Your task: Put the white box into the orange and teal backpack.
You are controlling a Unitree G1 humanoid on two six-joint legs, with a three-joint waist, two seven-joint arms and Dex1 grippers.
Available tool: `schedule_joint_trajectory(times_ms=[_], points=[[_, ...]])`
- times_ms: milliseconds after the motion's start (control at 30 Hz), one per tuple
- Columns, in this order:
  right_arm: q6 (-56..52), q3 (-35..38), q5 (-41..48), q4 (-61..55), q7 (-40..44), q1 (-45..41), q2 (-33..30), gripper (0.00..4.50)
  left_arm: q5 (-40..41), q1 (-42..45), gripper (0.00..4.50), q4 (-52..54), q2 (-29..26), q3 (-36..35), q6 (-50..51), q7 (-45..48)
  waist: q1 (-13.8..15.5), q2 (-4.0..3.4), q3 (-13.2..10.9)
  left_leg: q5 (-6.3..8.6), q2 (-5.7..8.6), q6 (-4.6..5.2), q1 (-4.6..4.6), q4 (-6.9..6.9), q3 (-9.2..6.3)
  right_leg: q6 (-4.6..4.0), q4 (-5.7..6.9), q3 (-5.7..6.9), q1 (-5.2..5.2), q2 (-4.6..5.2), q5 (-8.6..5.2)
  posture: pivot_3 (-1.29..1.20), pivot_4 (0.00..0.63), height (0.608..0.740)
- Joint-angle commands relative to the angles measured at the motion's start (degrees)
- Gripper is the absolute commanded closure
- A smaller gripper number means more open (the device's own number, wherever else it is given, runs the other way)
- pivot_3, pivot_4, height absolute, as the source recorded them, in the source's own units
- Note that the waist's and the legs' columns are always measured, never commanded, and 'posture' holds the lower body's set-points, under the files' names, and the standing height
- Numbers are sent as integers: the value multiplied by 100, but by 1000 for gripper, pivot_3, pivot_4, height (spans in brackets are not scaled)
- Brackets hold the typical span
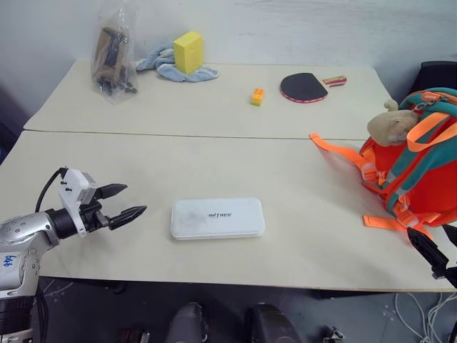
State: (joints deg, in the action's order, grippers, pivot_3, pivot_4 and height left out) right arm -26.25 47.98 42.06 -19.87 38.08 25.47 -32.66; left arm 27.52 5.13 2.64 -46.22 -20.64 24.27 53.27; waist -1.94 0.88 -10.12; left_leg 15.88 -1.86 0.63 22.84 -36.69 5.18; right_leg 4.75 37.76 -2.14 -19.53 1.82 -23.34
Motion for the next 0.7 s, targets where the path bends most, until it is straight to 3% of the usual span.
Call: schedule_joint_trajectory(times_ms=[33,533,633,700], points=[[89,93,-92,1,2,25,-152,25,-5,41,0,153,-75,2,60,-53,1,0,0,0,0,0,0,0,0,0,0,0,0,0,0,0,150,740],[43,-376,-362,-662,400,45,-630,25,-125,45,0,504,-270,250,619,-172,-11,1,0,-3,0,-2,-4,5,1,0,1,-2,0,-2,0,0,150,740],[69,-854,-637,-921,370,-91,-790,630,-285,-104,592,697,-375,528,649,-137,-3,0,0,-4,1,-3,-4,6,1,0,0,-2,1,-1,0,0,150,740],[-72,-1471,-796,-1171,361,-368,-994,1297,-452,-163,1238,864,-375,897,666,-142,-20,1,0,-12,1,-16,-4,7,3,0,0,-4,1,0,0,0,150,740]])
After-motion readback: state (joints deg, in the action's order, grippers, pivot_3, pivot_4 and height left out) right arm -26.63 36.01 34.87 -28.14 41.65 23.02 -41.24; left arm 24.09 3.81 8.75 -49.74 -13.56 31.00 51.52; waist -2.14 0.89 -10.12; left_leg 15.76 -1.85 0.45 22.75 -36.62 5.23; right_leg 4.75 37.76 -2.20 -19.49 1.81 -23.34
